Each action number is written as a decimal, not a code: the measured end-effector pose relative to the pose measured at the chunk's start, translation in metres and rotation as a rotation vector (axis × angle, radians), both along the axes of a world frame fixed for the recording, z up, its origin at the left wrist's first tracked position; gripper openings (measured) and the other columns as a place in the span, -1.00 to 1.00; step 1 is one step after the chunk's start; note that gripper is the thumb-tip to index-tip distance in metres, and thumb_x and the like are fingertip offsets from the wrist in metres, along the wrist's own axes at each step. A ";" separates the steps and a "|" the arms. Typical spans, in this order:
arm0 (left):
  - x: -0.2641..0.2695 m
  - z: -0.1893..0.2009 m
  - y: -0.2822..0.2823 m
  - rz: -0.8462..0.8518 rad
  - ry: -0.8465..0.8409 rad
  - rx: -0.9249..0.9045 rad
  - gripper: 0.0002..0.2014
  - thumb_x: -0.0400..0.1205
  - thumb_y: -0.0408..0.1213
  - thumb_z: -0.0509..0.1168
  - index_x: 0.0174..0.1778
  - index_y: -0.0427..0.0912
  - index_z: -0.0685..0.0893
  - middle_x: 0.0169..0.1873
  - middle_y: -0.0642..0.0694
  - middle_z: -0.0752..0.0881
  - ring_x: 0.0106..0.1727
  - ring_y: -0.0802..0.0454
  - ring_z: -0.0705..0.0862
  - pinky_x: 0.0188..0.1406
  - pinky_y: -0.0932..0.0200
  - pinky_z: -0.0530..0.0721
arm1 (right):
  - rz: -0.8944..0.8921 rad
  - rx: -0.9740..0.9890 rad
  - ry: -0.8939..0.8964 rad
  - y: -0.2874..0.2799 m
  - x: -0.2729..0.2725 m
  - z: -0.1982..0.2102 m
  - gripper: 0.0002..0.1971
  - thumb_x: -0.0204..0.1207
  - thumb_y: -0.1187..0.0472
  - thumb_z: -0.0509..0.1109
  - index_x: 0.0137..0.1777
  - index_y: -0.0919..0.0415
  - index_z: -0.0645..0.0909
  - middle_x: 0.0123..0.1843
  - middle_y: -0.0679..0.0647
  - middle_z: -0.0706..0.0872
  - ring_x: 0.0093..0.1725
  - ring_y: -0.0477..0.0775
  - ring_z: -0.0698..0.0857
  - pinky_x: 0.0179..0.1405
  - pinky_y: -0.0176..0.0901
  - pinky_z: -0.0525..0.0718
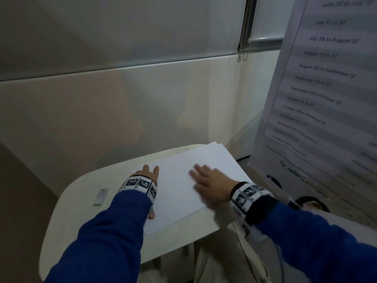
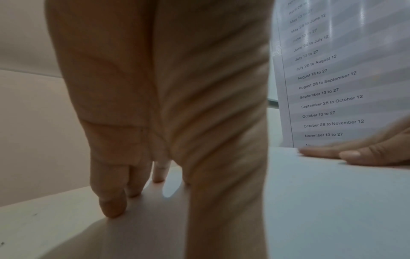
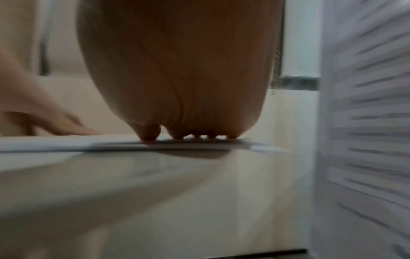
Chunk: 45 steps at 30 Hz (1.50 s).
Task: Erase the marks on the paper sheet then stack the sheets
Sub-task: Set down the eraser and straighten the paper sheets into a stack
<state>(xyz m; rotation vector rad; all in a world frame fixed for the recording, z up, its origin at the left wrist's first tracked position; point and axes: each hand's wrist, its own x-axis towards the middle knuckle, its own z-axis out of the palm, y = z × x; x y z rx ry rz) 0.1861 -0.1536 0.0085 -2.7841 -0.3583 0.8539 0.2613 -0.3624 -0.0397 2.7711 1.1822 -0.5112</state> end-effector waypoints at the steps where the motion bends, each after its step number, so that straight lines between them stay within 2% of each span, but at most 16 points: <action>1: 0.000 0.000 0.001 -0.002 0.003 -0.001 0.39 0.37 -0.02 0.67 0.76 -0.09 -0.34 0.75 -0.25 -0.21 0.74 -0.27 0.07 0.63 -0.17 0.26 | -0.106 -0.018 -0.005 -0.019 0.013 -0.004 -0.41 0.80 -0.06 -0.07 0.76 0.07 -0.08 0.78 0.12 -0.20 0.75 0.20 -0.10 0.66 0.17 0.03; 5: -0.003 0.000 0.005 -0.004 0.018 -0.004 0.45 0.31 0.02 0.70 0.74 -0.05 -0.38 0.75 -0.21 -0.25 0.75 -0.25 0.04 0.63 -0.18 0.26 | -0.471 0.035 -0.048 -0.077 0.042 -0.006 -0.35 0.75 -0.17 -0.18 0.75 0.14 -0.07 0.78 0.16 -0.17 0.75 0.20 -0.12 0.68 0.33 -0.03; 9: -0.001 -0.002 0.003 -0.006 0.027 0.018 0.46 0.30 0.03 0.70 0.74 -0.07 -0.39 0.75 -0.23 -0.26 0.75 -0.24 0.05 0.64 -0.17 0.26 | -0.098 0.106 -0.061 -0.032 -0.002 -0.004 -0.07 0.44 -0.48 -0.61 0.76 -0.07 -0.13 0.78 0.08 -0.20 0.75 0.22 -0.16 0.66 0.26 -0.04; 11: 0.000 -0.003 0.000 -0.006 0.027 0.035 0.45 0.32 0.01 0.70 0.74 -0.08 -0.39 0.75 -0.23 -0.26 0.75 -0.24 0.05 0.64 -0.17 0.25 | 0.046 0.129 0.067 -0.014 -0.028 -0.008 -0.36 0.68 -0.32 -0.33 0.74 -0.20 -0.16 0.77 0.00 -0.28 0.74 0.12 -0.26 0.68 0.21 -0.21; 13: 0.000 -0.003 -0.001 -0.011 0.026 0.047 0.42 0.34 0.01 0.68 0.74 -0.08 -0.38 0.74 -0.24 -0.26 0.75 -0.24 0.05 0.64 -0.17 0.26 | 0.011 0.141 0.071 -0.025 -0.028 -0.011 -0.43 0.75 -0.21 -0.24 0.73 -0.20 -0.22 0.75 -0.06 -0.33 0.72 0.02 -0.30 0.68 0.15 -0.27; 18: -0.001 -0.001 0.001 -0.016 0.045 0.037 0.44 0.34 0.02 0.68 0.73 -0.09 -0.41 0.74 -0.24 -0.27 0.75 -0.26 0.03 0.64 -0.20 0.26 | -0.525 0.057 -0.068 -0.096 0.040 -0.021 -0.37 0.74 -0.18 -0.20 0.75 0.05 -0.03 0.79 0.13 -0.14 0.75 0.24 -0.18 0.65 0.46 -0.13; 22: 0.001 -0.002 0.000 -0.025 0.032 0.045 0.40 0.37 0.01 0.66 0.74 -0.11 -0.39 0.74 -0.26 -0.24 0.75 -0.25 0.04 0.63 -0.18 0.25 | -0.126 0.105 -0.102 -0.035 0.003 -0.009 -0.13 0.56 -0.42 -0.53 0.75 0.03 -0.06 0.79 0.11 -0.14 0.75 0.24 -0.16 0.62 0.42 0.04; 26: 0.002 -0.002 -0.002 -0.018 0.019 0.046 0.33 0.43 -0.02 0.62 0.75 -0.12 -0.36 0.75 -0.27 -0.21 0.74 -0.26 0.07 0.62 -0.16 0.27 | 0.125 0.134 0.077 0.012 -0.043 -0.008 -0.44 0.78 -0.14 -0.11 0.74 -0.14 -0.12 0.75 -0.05 -0.29 0.69 0.07 -0.34 0.64 0.21 -0.26; 28: 0.003 -0.002 -0.001 -0.020 0.031 0.044 0.38 0.39 0.00 0.65 0.74 -0.11 -0.38 0.75 -0.26 -0.22 0.75 -0.26 0.07 0.62 -0.16 0.28 | 0.036 0.104 0.041 -0.009 -0.025 -0.012 -0.40 0.76 -0.21 -0.20 0.75 -0.09 -0.11 0.76 -0.03 -0.26 0.72 0.11 -0.28 0.66 0.22 -0.18; 30: 0.002 -0.002 0.001 -0.022 0.039 0.038 0.42 0.35 0.02 0.68 0.74 -0.10 -0.39 0.74 -0.26 -0.23 0.75 -0.26 0.06 0.63 -0.17 0.27 | -0.222 0.126 -0.003 -0.045 0.011 -0.019 -0.08 0.49 -0.48 -0.52 0.76 -0.01 -0.10 0.79 0.09 -0.16 0.75 0.21 -0.13 0.67 0.26 -0.01; 33: 0.000 0.000 0.001 -0.006 0.032 0.005 0.34 0.43 -0.01 0.63 0.75 -0.10 -0.36 0.75 -0.26 -0.23 0.75 -0.26 0.05 0.63 -0.16 0.25 | -0.630 0.138 0.074 -0.086 0.041 -0.015 -0.29 0.69 -0.32 -0.27 0.76 -0.01 -0.10 0.78 0.15 -0.17 0.74 0.29 -0.16 0.67 0.40 -0.12; 35: 0.000 0.002 -0.001 -0.005 0.012 0.000 0.23 0.52 -0.04 0.56 0.76 -0.11 -0.33 0.75 -0.27 -0.20 0.74 -0.26 0.07 0.63 -0.14 0.26 | -0.544 0.254 -0.040 -0.074 0.035 -0.011 -0.38 0.76 -0.19 -0.23 0.76 0.04 -0.05 0.78 0.18 -0.10 0.74 0.32 -0.08 0.64 0.48 -0.07; 37: 0.000 0.002 -0.003 -0.005 0.000 -0.001 0.20 0.54 -0.03 0.53 0.76 -0.12 -0.31 0.75 -0.27 -0.17 0.74 -0.27 0.08 0.62 -0.13 0.26 | -0.221 0.313 -0.067 -0.034 0.009 -0.003 -0.30 0.73 -0.22 -0.34 0.73 0.13 0.14 0.75 0.24 0.10 0.70 0.41 0.11 0.54 0.56 0.18; 41: 0.000 0.001 -0.003 -0.006 0.011 0.024 0.35 0.41 -0.01 0.64 0.75 -0.11 -0.35 0.75 -0.26 -0.19 0.75 -0.27 0.03 0.63 -0.16 0.26 | 0.074 0.176 0.111 0.017 -0.023 -0.009 -0.44 0.75 -0.18 -0.17 0.73 -0.14 -0.01 0.76 -0.05 -0.25 0.72 0.12 -0.25 0.68 0.31 -0.13; 43: 0.001 -0.001 0.000 -0.011 0.015 0.019 0.43 0.33 0.03 0.68 0.74 -0.10 -0.38 0.75 -0.25 -0.23 0.75 -0.26 -0.01 0.64 -0.18 0.24 | 0.033 0.174 -0.008 0.005 -0.003 -0.012 -0.44 0.74 -0.15 -0.16 0.73 -0.07 0.08 0.77 -0.04 -0.19 0.74 0.19 -0.17 0.64 0.30 0.06; 45: 0.001 -0.004 0.003 -0.009 0.019 0.007 0.45 0.32 0.03 0.69 0.75 -0.09 -0.38 0.74 -0.25 -0.24 0.75 -0.26 0.00 0.64 -0.18 0.24 | -0.280 0.109 -0.045 -0.022 0.032 -0.012 -0.42 0.77 -0.11 -0.12 0.74 0.04 0.02 0.79 0.10 -0.10 0.74 0.24 -0.02 0.62 0.22 0.14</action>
